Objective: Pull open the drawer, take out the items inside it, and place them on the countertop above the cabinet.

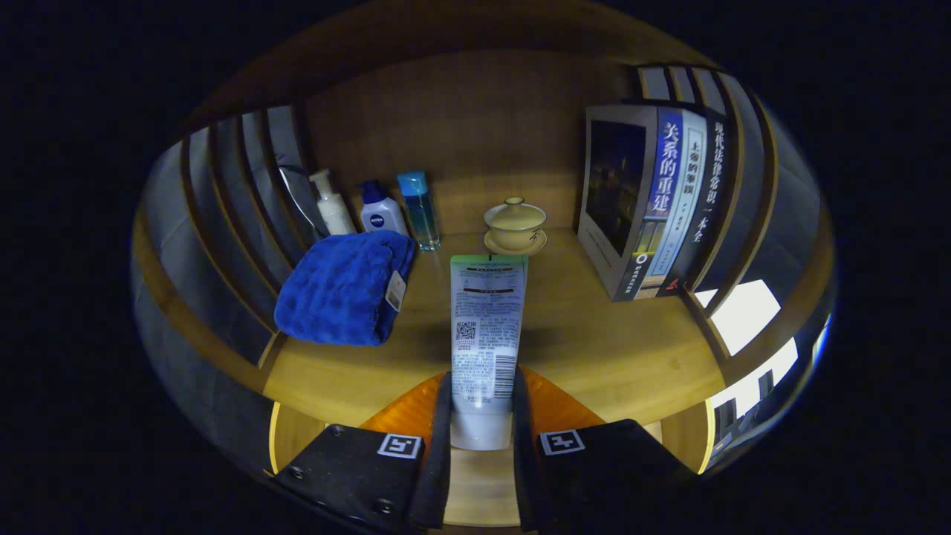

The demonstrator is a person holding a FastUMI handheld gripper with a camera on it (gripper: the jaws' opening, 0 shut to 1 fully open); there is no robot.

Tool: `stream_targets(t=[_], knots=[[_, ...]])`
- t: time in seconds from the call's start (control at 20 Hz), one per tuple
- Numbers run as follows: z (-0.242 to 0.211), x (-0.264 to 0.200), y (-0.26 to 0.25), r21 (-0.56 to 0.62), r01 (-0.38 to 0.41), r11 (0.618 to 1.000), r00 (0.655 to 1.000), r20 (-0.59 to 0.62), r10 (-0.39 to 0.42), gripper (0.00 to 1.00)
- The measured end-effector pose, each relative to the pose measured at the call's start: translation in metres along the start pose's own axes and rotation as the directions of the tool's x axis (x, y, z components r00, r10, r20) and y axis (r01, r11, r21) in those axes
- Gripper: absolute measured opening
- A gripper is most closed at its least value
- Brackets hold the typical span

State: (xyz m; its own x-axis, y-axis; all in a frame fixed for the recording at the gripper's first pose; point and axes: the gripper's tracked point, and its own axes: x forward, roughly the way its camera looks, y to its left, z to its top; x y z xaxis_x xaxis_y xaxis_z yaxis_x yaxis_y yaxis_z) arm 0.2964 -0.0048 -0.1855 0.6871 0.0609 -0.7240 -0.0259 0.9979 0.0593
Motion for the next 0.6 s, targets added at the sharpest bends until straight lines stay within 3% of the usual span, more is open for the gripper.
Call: stream_targets(t=[0.35,0.45,0.6], knots=[[-0.010,0.038,-0.002,-0.016,0.064,0.998,0.997,-0.051,-0.065,0.44],[-0.017,0.042,-0.006,-0.014,0.080,0.997,0.994,-0.080,-0.081,0.49],[-0.005,0.045,-0.005,-0.017,0.088,0.996,0.996,-0.028,-0.089,0.59]])
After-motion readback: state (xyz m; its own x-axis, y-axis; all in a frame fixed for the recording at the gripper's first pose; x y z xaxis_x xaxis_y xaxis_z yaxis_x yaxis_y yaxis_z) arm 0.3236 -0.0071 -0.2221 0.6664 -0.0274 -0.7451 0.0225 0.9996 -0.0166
